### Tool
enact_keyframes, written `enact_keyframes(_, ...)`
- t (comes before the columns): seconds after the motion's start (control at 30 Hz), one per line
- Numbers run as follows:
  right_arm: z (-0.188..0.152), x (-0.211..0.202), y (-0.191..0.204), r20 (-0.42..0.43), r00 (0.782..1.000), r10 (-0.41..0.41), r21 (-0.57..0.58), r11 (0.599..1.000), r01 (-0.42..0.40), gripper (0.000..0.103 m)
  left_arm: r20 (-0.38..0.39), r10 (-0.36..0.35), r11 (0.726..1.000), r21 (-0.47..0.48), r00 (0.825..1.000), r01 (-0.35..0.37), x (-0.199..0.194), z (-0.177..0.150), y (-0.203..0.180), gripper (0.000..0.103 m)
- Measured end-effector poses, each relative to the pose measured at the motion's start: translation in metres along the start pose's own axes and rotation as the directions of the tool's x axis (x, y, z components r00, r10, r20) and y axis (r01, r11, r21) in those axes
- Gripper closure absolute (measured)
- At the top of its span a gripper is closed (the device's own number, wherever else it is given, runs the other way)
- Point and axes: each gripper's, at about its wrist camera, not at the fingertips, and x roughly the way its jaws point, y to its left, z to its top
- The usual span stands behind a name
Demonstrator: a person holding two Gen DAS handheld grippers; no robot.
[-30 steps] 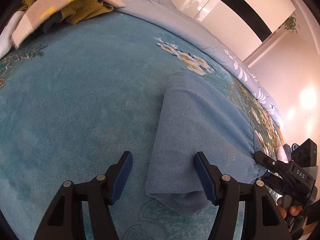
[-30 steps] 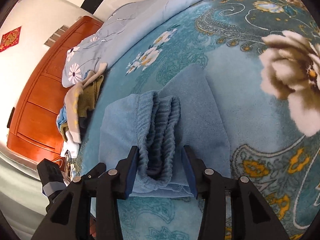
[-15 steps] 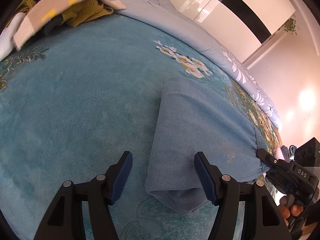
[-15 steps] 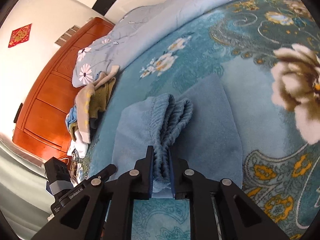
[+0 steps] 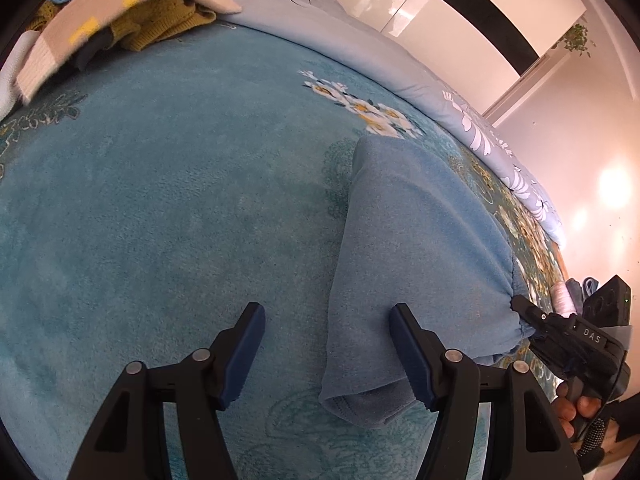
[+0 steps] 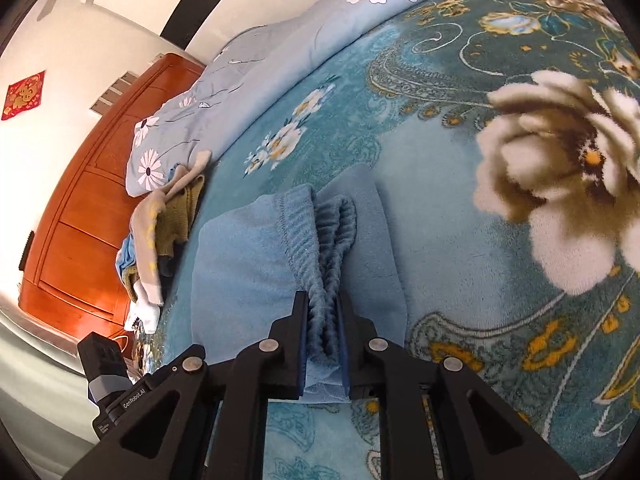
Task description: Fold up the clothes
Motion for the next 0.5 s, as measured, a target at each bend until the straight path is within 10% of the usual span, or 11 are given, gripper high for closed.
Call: enact_keyframes(0.5, 0.033, 0.0, 0.074, 0.057, 0.991, -0.12, -0.271, 0.954, 0.131, 0.075, 0.071, -0.117, 0.969, 0.226, 0.991, 0.098, -0.003, 0.061, -0.058, 0.034)
